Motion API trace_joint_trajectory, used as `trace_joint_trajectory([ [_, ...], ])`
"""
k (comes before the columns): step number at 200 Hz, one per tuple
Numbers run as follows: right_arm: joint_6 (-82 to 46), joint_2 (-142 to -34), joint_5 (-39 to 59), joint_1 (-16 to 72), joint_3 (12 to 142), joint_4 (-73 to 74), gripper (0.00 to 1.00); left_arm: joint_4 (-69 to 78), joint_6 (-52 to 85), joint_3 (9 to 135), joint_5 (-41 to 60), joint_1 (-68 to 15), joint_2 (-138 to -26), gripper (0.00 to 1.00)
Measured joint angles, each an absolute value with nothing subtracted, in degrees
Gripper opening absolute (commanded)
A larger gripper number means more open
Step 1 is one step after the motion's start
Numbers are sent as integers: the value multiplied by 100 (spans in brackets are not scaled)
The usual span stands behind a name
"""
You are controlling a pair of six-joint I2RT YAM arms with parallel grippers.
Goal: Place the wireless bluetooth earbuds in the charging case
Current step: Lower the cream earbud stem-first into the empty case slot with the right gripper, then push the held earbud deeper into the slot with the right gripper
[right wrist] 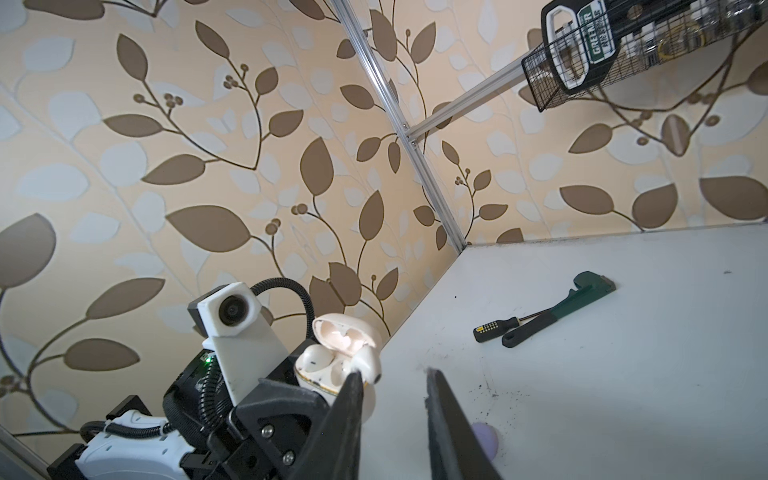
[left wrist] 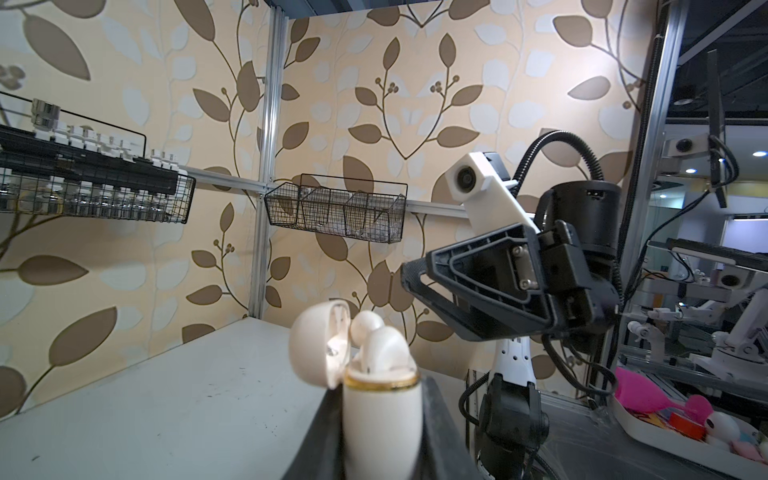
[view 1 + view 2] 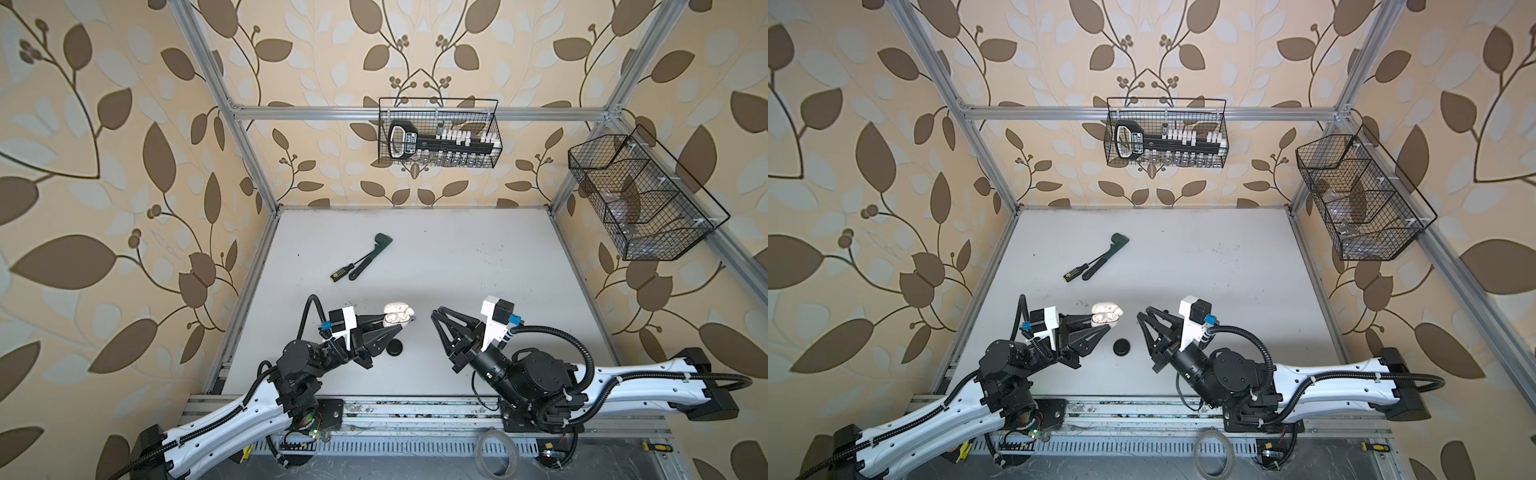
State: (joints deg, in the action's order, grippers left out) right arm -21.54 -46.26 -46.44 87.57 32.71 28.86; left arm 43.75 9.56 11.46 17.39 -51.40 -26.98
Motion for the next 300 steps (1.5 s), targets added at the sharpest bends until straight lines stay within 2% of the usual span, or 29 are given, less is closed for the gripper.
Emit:
trace_joint_trajectory([
  [68, -1660, -4958, -4171, 8499, 3236, 2633, 22, 4351, 1138, 1352, 2359, -5140, -2963, 0],
  [137, -1546, -5081, -3830, 8501, 3308, 2617, 19, 4351, 1153, 1352, 2427, -5140, -3011, 0],
  [300, -1192, -5225, -4268, 8805, 3680, 2040, 17, 3911, 652, 1492, 2130, -5133, -3153, 0],
])
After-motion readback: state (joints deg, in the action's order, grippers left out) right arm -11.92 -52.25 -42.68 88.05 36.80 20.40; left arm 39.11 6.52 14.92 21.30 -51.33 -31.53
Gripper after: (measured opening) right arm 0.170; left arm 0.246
